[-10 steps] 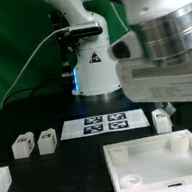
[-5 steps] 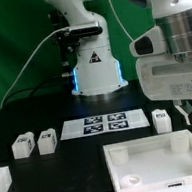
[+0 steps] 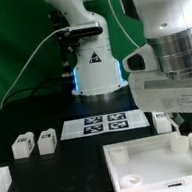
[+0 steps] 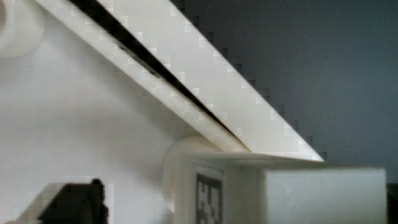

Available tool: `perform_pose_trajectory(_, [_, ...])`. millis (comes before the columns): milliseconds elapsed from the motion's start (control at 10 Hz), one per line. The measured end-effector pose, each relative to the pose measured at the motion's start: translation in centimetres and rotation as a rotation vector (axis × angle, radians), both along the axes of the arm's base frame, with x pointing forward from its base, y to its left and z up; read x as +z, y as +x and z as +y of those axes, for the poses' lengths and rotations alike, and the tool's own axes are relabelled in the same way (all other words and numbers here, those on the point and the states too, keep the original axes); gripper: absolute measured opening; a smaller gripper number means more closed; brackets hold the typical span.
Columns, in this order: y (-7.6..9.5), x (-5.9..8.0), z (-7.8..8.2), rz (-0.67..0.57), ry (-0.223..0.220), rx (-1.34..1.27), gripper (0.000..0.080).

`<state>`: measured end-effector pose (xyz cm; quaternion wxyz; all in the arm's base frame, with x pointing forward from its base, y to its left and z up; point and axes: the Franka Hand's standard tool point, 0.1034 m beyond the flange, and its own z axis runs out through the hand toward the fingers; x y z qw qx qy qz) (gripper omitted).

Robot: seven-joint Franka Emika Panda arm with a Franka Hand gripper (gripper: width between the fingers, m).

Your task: Assemble one leg

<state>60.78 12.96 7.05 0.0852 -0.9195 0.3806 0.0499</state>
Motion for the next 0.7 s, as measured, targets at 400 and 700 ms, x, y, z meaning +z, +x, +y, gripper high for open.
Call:
perform_pose_trajectory(400, [0.00, -0.02, -0.13, 0.001, -0.001, -0.001, 0.0289])
perform_pose_trajectory(700, [0.00, -0.02, -0.14, 0.001, -0.001, -0.001, 0.0291])
